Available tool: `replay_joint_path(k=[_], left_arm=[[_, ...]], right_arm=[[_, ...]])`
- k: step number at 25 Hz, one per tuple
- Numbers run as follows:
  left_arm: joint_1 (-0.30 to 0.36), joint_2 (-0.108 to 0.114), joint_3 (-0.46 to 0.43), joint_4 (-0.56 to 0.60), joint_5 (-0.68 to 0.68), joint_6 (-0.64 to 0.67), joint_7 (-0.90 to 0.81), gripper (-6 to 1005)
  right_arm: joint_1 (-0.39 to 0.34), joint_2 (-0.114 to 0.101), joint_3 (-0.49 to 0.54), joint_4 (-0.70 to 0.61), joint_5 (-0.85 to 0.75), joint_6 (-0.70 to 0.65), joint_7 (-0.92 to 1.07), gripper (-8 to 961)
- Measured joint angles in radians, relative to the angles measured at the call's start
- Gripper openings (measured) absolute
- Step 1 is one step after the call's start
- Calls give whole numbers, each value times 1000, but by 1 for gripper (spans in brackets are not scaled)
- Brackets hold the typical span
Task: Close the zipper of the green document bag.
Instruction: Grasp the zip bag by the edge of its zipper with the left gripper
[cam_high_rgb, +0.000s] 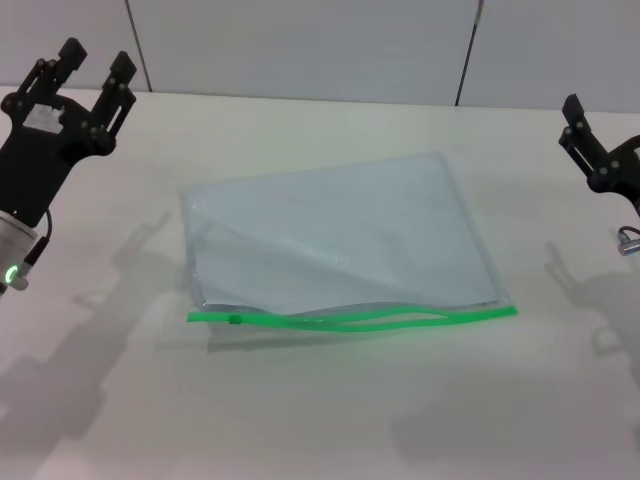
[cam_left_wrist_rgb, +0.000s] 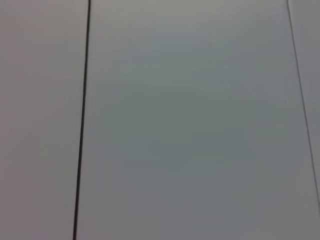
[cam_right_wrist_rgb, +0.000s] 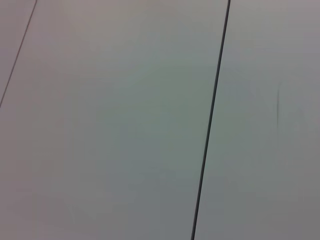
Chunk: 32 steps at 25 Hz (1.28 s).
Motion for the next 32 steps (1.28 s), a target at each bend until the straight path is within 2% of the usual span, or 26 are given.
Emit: replay_joint_path(k=[7,12,18,25,32], left_arm=[[29,1,7,-9,29,7,16,587],[61,3,28,-13,171,25,129,583],[105,5,160,-16,336,81,345,579],[161,1,251,-18,356,87,574,575],[177,0,266,-59,366,71,716,570]], right_arm=[[1,0,-1,1,0,0,0,864],[0,0,-2,1,2,0,0,864],[-2,-1,-2,-1,5,0,0,864],[-3,-2,-2,-1,6,0,-1,864],[-4,-2,-2,-1,6,0,-4,863]])
